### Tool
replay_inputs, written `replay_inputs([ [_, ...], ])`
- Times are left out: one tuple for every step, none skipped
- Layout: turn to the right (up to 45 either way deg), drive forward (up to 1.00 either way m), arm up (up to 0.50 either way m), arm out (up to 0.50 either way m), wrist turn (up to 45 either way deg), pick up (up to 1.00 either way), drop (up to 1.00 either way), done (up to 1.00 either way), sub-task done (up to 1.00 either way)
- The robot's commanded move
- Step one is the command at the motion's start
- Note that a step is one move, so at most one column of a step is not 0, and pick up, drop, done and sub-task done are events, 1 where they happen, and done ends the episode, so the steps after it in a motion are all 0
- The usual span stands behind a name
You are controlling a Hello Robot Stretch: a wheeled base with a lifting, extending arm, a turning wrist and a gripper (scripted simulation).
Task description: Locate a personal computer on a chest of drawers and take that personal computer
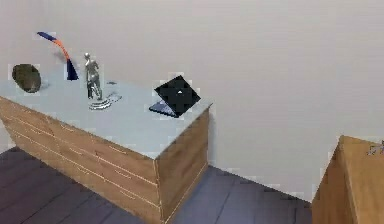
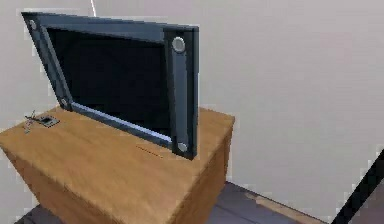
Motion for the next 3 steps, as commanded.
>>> replay_inputs([
  [0.0, 0.4, 0.0, 0.0, 0.0, 0.0, 0.0, 0.0, 0.0],
  [-45.0, 0.0, 0.0, 0.0, 0.0, 0.0, 0.0, 0.0, 0.0],
  [-45.0, 0.0, 0.0, 0.0, 0.0, 0.0, 0.0, 0.0, 0.0],
])
